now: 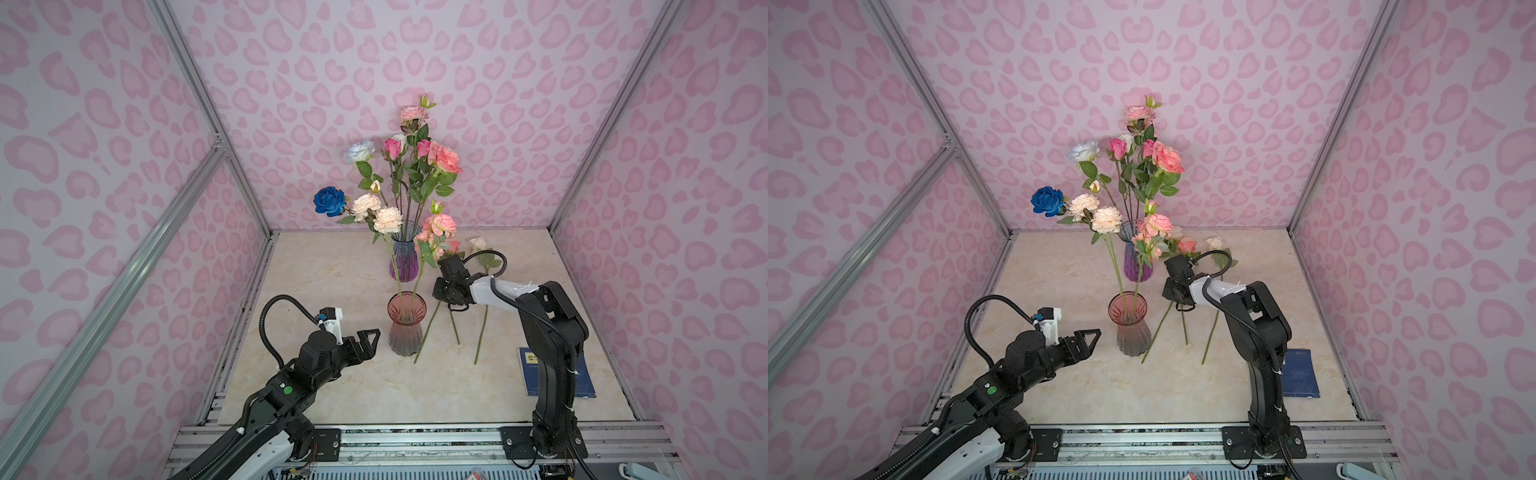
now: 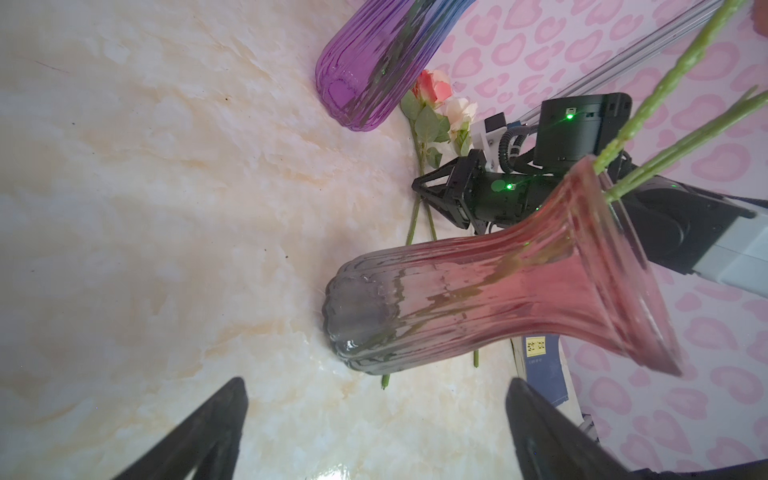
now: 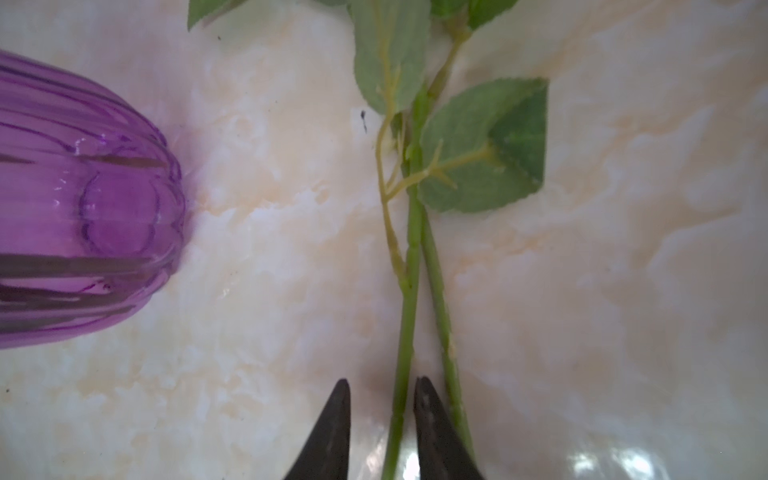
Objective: Arrange the flowers into the vase
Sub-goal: 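Close the right gripper on the pink rose stem and lift it, then raise the pink rose and carry it over the red-grey vase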
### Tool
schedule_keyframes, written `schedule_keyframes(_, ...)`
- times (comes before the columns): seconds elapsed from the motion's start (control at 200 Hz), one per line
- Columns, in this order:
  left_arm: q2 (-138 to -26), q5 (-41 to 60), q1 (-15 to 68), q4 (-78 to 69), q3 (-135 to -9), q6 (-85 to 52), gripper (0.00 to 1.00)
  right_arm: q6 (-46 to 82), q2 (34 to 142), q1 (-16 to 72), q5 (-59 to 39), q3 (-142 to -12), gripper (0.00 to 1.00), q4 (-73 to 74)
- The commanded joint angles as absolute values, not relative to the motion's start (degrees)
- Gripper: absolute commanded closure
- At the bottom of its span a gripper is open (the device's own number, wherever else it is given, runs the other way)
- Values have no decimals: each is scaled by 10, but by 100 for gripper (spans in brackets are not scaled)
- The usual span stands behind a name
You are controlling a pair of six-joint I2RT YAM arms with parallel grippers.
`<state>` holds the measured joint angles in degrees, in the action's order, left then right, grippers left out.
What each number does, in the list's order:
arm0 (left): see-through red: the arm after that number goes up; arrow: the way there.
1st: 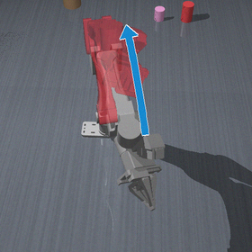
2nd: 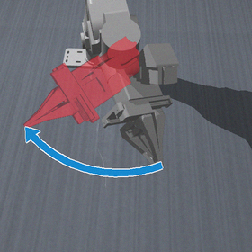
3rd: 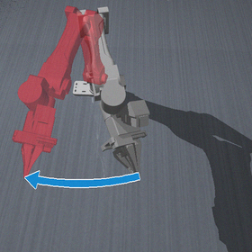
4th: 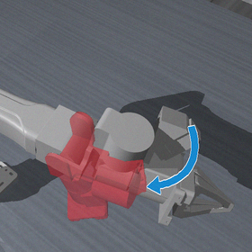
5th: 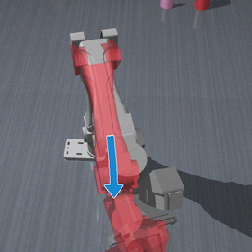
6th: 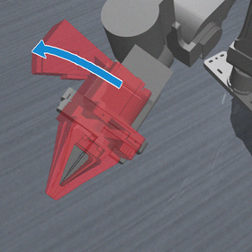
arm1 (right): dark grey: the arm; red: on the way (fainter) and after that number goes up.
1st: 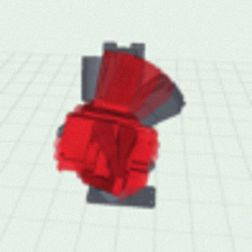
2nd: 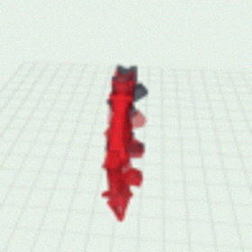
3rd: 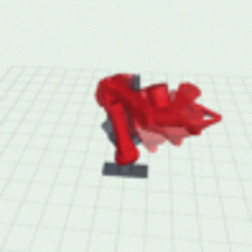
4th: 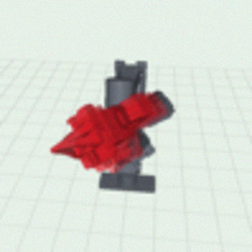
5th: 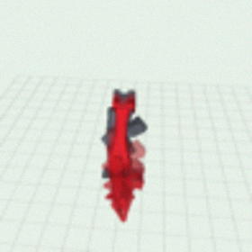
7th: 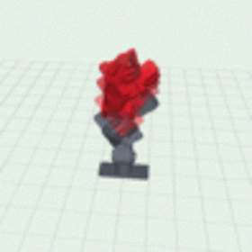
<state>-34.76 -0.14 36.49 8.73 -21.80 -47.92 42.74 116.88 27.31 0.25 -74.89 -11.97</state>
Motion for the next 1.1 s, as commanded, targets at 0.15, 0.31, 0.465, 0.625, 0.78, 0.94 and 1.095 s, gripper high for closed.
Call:
schedule_keyframes(0.15, -335, -19, 364, 92, -215, -464, 2, 438, 1184, 275, 42, -762, 93, -163)
schedule_keyframes(0.31, -332, -28, 364, 95, -216, -462, 2, 443, 1150, 276, 37, -733, 97, -127)
schedule_keyframes(0.465, -346, -29, 363, 95, -234, -454, 2, 444, 1082, 278, 32, -683, 99, -72)
schedule_keyframes(0.625, -369, -24, 363, 92, -253, -453, 2, 441, 984, 278, 36, -617, 100, -17)
schedule_keyframes(0.78, -376, -22, 363, 100, -271, -455, 2, 415, 878, 273, 64, -562, 100, -12)
schedule_keyframes(0.94, -384, 3, 363, 78, -275, -473, 2, 384, 754, 264, 91, -506, 100, -18)
schedule_keyframes(1.095, -435, 71, 368, 32, -275, -491, 3, 364, 645, 251, 121, -448, 100, -14)
